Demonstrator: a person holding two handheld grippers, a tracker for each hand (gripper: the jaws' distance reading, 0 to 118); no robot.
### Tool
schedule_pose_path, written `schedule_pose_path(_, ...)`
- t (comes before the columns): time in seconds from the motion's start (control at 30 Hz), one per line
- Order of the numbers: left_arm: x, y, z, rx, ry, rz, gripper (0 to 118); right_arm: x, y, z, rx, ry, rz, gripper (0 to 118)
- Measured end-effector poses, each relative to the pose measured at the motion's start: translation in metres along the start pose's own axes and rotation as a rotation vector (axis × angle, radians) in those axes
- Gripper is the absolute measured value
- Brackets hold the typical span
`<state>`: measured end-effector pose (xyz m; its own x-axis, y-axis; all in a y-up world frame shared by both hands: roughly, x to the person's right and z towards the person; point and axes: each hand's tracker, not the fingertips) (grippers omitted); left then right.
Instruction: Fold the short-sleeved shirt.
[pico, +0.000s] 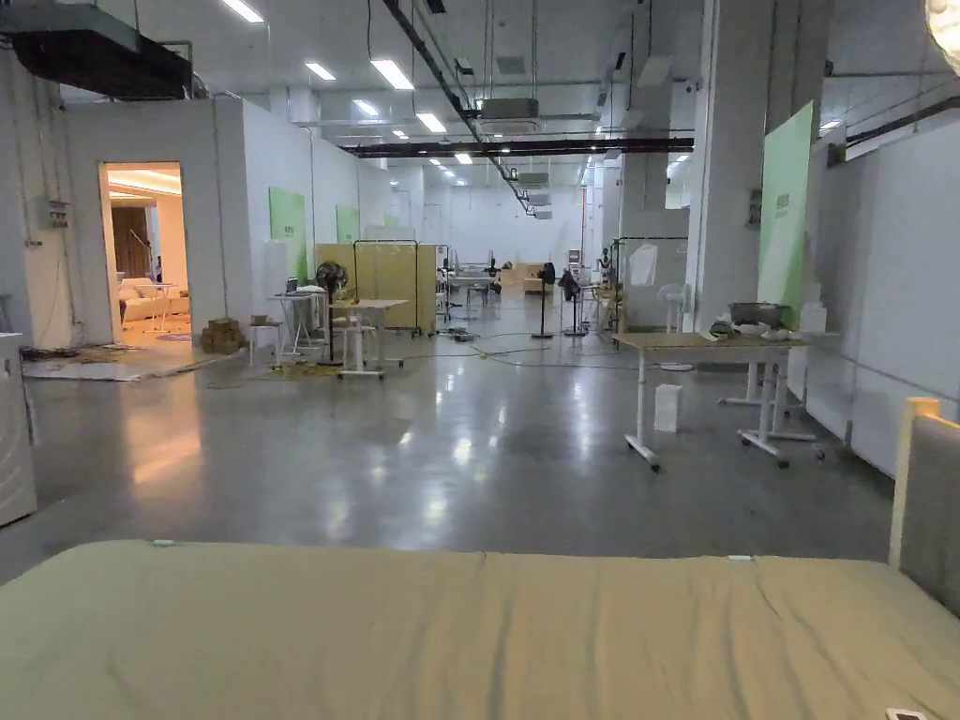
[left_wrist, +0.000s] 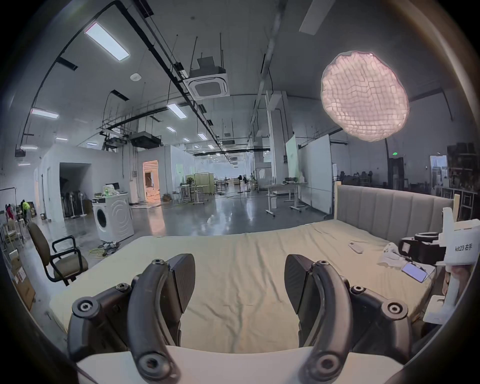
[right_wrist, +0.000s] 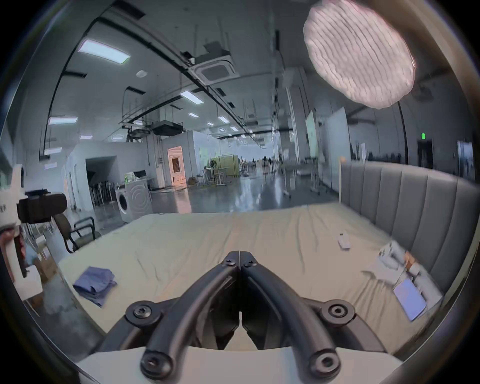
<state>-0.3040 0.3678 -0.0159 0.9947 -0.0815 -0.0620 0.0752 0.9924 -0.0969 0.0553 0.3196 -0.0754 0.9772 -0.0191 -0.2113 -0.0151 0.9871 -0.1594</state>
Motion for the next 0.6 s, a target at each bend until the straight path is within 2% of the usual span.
schedule_pose_path(0.1,0.020,-0.007,0.024,0.000,0.061,-0.039,72,-0.011,0.006,0.023,0.063,-0.052,0.151,0)
schedule_pose_path(0.13,0.022,-0.011,0.030,0.006,0.058,-0.043,72,-0.018,0.018,0.038,0.108,-0.038,0.218,0)
schedule_pose_path(0.17,0.022,-0.014,0.035,0.006,0.040,-0.052,71,-0.017,0.014,0.044,0.058,-0.018,0.166,0)
schedule_pose_path(0.2,0.023,-0.017,0.039,0.001,0.026,-0.060,70,-0.018,0.014,0.051,0.080,-0.019,0.188,0)
schedule_pose_path(0.23,0.024,-0.017,0.042,-0.020,0.029,-0.068,70,-0.018,0.014,0.055,0.073,-0.019,0.172,0)
schedule_pose_path(0.3,0.027,-0.022,0.041,-0.045,0.048,-0.085,69,-0.012,0.012,0.061,0.061,0.012,0.059,0)
schedule_pose_path(0.37,0.024,-0.025,0.039,-0.061,0.037,-0.063,53,-0.007,0.008,0.064,0.038,0.031,-0.035,0)
schedule_pose_path(0.43,0.023,-0.026,0.042,-0.063,0.015,-0.018,30,-0.006,0.008,0.066,0.050,0.019,0.005,0)
schedule_pose_path(0.5,0.023,-0.025,0.044,-0.058,0.011,-0.003,16,-0.007,0.010,0.067,0.062,0.006,0.048,0)
schedule_pose_path(0.53,0.023,-0.024,0.045,-0.058,0.007,0.000,7,-0.005,0.008,0.065,0.051,0.009,0.035,0)
schedule_pose_path(0.6,0.025,-0.023,0.045,-0.075,-0.052,-0.020,5,-0.005,0.007,0.067,0.052,0.013,0.027,0)
